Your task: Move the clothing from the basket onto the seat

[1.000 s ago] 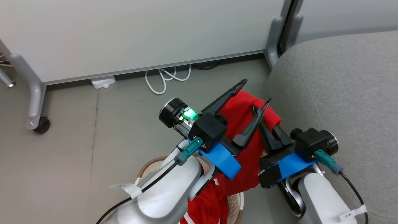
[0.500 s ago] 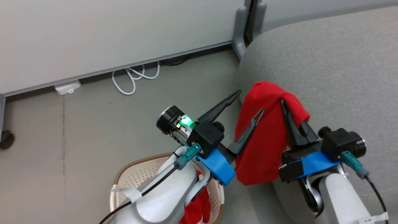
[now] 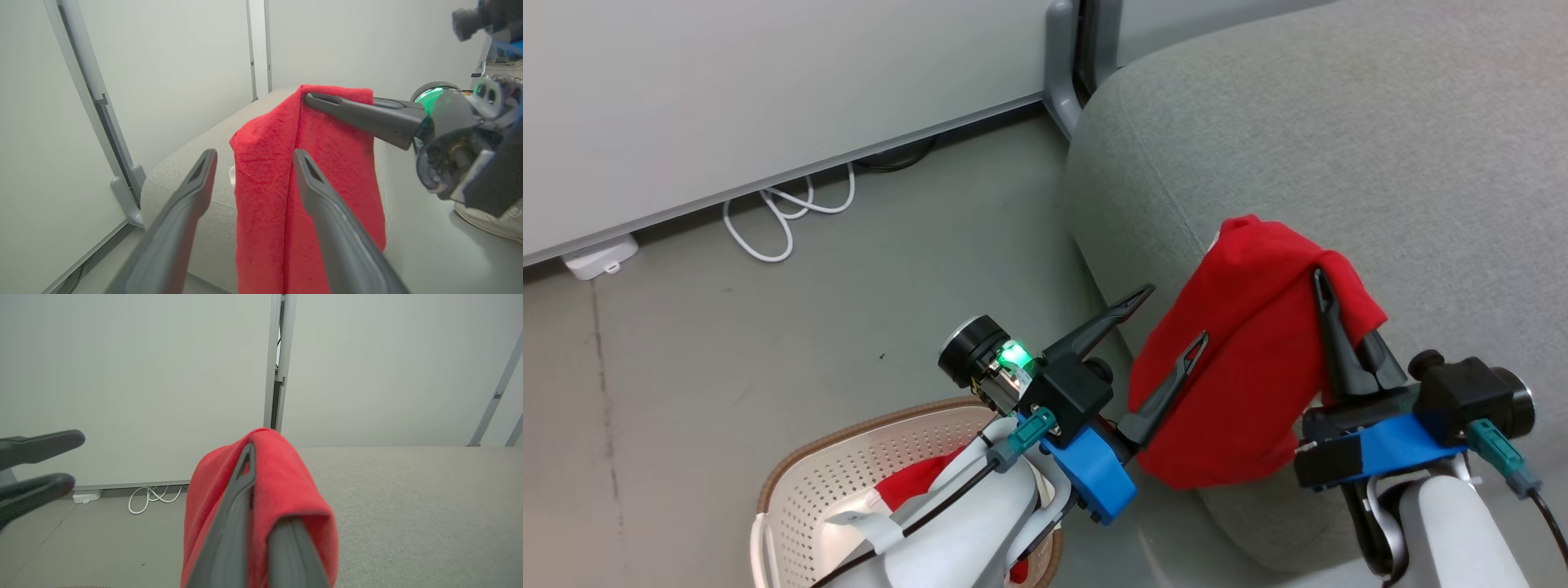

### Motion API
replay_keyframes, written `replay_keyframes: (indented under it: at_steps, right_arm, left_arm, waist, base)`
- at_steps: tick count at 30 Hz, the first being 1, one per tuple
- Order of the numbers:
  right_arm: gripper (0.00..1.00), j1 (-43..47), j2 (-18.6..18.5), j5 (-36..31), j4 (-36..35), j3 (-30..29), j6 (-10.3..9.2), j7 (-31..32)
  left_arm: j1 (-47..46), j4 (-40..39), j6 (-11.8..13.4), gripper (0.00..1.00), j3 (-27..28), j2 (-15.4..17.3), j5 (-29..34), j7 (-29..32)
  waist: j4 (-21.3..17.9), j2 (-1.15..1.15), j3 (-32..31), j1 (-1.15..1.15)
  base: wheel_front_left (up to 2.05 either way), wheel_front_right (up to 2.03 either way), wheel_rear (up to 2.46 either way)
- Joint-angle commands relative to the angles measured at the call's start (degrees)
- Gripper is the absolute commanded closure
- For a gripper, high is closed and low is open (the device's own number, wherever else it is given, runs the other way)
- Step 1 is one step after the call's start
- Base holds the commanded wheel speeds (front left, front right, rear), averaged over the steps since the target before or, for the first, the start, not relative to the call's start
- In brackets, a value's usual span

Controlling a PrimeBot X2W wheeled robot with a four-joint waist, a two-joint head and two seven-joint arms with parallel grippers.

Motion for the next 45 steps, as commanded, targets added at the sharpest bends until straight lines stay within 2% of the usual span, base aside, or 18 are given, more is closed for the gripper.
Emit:
replay_keyframes:
  at_steps: [1,14,21,26,29,35,40,45]
  right_arm:
    - [1.0,0.6,-0.1,-0.4,-0.4,-0.4,0.03,0.0]
    - [1.0,1.9,-0.1,0.3,-3.3,-3.3,0.03,0.0]
    - [1.0,-4.8,-0.1,0.0,-6.8,-4.5,0.03,0.0]
    - [1.0,-13.5,-0.2,-1.5,-9.2,-7.6,0.03,0.0]
    - [1.0,-19.1,-1.6,-1.7,-10.7,-10.2,0.03,0.0]
    - [1.0,-30.0,-6.7,-1.4,-11.1,-15.9,0.03,0.0]
    - [1.0,-37.3,-12.6,-1.4,-8.7,-20.6,0.02,0.0]
    - [1.0,-41.4,-17.9,0.6,-3.1,-24.8,0.02,0.0]
  left_arm:
    - [0.5,0.1,-0.1,0.0,-0.1,0.3,0.5,-0.2]
    - [1.1,0.4,-0.6,0.0,0.1,0.1,1.1,-0.2]
    - [-0.9,-0.9,0.1,0.0,1.3,0.5,2.2,-0.2]
    - [-3.2,-1.4,0.0,0.0,1.9,1.4,3.1,-0.2]
    - [-5.0,-1.4,0.0,0.0,2.3,2.5,3.8,-0.1]
    - [-8.6,-2.3,0.0,0.0,2.9,4.3,4.8,0.4]
    - [-11.2,-3.3,0.0,0.0,2.8,5.4,5.7,1.1]
    - [-12.3,-4.2,-0.1,0.0,2.2,5.8,6.2,1.6]
  waist:
    - [-0.7,0.0,0.3,0.0]
    - [-1.5,0.0,0.9,0.0]
    - [-0.9,0.0,4.4,0.0]
    - [0.0,0.0,9.8,0.0]
    - [0.5,0.0,13.8,0.0]
    - [1.1,0.0,21.9,0.0]
    - [1.2,0.0,27.0,0.0]
    - [1.2,0.0,30.2,0.0]
  base:
    - [0.0,0.0,0.0]
    - [0.0,0.0,0.0]
    - [0.0,0.0,0.0]
    - [0.0,0.0,0.0]
    - [0.0,0.0,0.0]
    - [0.0,0.0,0.0]
    - [0.0,0.0,0.0]
    - [0.0,0.0,0.0]
